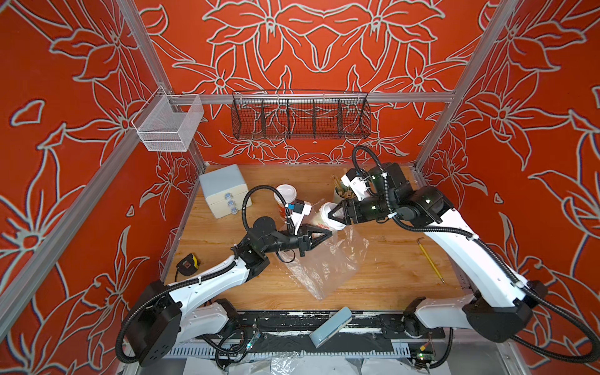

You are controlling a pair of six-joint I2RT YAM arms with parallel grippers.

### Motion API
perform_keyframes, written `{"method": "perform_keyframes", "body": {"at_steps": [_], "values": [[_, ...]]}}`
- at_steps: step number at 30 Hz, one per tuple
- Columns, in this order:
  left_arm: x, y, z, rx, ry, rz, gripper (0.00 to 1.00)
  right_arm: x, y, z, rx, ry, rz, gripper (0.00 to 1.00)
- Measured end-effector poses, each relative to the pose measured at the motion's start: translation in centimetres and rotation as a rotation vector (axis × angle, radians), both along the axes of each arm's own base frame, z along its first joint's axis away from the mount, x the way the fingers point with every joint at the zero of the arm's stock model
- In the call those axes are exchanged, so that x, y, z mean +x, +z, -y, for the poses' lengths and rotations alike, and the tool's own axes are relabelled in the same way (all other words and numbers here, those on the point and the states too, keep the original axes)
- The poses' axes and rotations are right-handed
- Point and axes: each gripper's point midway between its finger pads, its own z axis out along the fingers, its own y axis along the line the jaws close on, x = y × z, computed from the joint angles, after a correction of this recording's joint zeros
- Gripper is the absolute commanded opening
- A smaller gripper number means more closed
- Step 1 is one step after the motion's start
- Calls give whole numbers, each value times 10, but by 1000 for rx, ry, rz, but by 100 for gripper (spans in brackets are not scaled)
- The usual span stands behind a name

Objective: Pack milk tea into plastic carrier bags
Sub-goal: Place the milk tea cup in the plastic carrier bag.

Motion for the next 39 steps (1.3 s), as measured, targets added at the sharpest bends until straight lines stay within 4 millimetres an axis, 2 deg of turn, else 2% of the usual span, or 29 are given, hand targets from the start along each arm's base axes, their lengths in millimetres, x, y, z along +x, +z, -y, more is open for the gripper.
{"method": "perform_keyframes", "body": {"at_steps": [7, 14, 26, 33, 39], "values": [[-5, 8, 0, -14, -29, 43, 0, -1, -14, 4, 1, -13, -46, 32], [-7, 16, 4, -27, -67, 84, 0, -4, -15, 5, 27, -10, -66, 31], [-8, 17, 13, -18, -129, 124, 0, -11, -25, 7, 6, 2, -117, 29], [-7, 16, 19, -11, -160, 130, 0, -15, -42, 6, -1, 7, -170, 28], [-8, 13, 22, -3, -188, 126, 0, -16, -47, 5, 0, 9, -195, 27]]}}
